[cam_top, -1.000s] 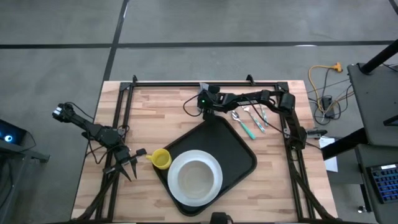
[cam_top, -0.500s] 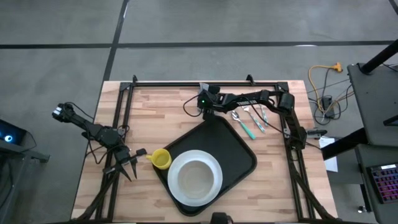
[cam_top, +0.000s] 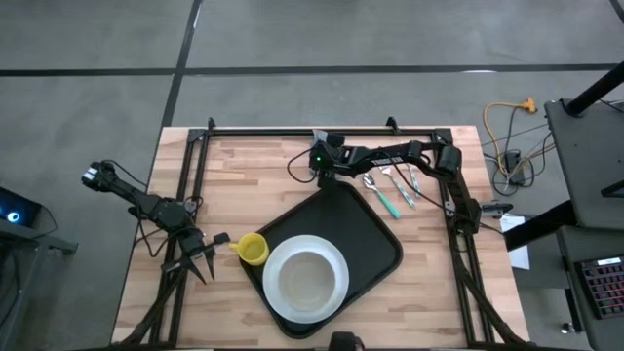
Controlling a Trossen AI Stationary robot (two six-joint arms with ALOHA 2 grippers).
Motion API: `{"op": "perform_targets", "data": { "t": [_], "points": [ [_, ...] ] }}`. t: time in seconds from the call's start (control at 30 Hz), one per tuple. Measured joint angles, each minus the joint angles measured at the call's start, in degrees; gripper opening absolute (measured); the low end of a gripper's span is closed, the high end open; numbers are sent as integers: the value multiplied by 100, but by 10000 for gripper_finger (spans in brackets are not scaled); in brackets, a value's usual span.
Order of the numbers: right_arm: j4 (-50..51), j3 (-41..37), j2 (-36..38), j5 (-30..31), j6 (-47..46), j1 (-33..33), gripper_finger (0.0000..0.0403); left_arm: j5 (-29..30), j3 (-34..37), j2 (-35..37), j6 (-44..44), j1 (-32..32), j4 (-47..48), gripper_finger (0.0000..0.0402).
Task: Set up tray
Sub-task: Put the gray napkin on the black tray to the right of the white plate
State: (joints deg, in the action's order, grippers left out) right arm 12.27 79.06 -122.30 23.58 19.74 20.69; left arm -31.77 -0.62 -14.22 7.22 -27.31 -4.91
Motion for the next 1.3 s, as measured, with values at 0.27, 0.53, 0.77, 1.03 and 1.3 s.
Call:
{"op": "perform_targets", "data": {
  "t": [0.27,0.53,0.77,1.03,1.3],
  "points": [
    [-90,-1,0,38,-26,2,225,2,0,0,0,1,0,88],
    [-111,-1,0,83,-325,53,176,4,0,0,0,1,0,88],
    [-88,3,0,89,-336,76,103,20,0,0,0,0,0,88],
    [-20,6,9,58,-305,70,14,17,1,0,-1,2,0,88],
    [302,27,144,52,-425,74,9,-9,2,-2,0,1,-1,88]
  ]
}}
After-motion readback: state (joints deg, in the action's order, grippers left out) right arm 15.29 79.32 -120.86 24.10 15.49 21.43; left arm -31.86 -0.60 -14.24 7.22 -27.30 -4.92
